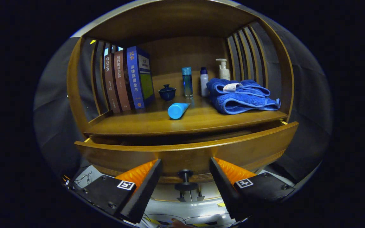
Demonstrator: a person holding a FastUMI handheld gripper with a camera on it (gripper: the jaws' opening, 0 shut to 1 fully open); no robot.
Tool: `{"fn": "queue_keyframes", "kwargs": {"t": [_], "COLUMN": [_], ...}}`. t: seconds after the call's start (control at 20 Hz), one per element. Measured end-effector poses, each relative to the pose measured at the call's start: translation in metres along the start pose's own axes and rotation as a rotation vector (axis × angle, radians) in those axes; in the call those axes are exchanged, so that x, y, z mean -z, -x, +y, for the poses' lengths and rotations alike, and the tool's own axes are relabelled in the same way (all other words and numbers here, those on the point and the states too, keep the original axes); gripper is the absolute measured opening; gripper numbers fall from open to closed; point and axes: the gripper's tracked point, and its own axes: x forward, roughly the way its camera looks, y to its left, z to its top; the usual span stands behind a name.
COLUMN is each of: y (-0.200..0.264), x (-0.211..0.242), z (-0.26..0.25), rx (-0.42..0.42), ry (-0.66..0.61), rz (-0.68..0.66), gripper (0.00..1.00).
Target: Pull open the drawer, take out the items inside it, and place them on the countertop above the cabinet.
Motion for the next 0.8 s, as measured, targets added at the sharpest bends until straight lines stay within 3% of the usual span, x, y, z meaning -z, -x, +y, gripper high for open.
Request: {"fn": "queue_keyframes", "kwargs": {"t": [0.8], "y": [-0.021], "x": [-0.006], "z": [0.0], "rx": [0.008], "ry": [0.006], "rz": [-0.007], "gripper": [0.99]}}
